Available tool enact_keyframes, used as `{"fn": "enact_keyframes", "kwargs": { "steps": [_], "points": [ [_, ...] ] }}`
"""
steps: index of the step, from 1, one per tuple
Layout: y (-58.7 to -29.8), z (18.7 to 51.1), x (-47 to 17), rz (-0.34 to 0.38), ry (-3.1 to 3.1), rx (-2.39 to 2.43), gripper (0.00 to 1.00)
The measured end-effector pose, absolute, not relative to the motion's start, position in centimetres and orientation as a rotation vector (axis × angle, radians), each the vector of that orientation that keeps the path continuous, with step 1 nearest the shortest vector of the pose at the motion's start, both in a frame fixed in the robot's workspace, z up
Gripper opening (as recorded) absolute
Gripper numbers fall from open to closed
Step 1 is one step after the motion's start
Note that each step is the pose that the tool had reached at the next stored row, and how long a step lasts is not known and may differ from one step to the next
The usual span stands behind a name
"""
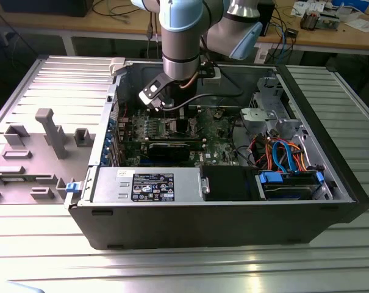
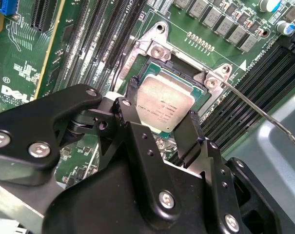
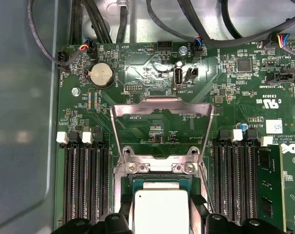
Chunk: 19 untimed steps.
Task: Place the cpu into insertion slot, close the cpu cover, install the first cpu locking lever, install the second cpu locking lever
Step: 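Place the cpu into insertion slot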
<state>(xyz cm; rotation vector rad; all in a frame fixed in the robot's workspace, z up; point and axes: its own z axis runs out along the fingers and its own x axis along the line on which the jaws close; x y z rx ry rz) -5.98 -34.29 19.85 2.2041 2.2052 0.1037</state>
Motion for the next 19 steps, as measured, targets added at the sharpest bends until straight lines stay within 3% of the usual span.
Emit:
{"fn": "enact_keyframes", "kwargs": {
  "steps": [19],
  "points": [
    [-34.07, 19.59, -5.98, 0.098, 2.189, 2.215, 0.54]
  ]
}}
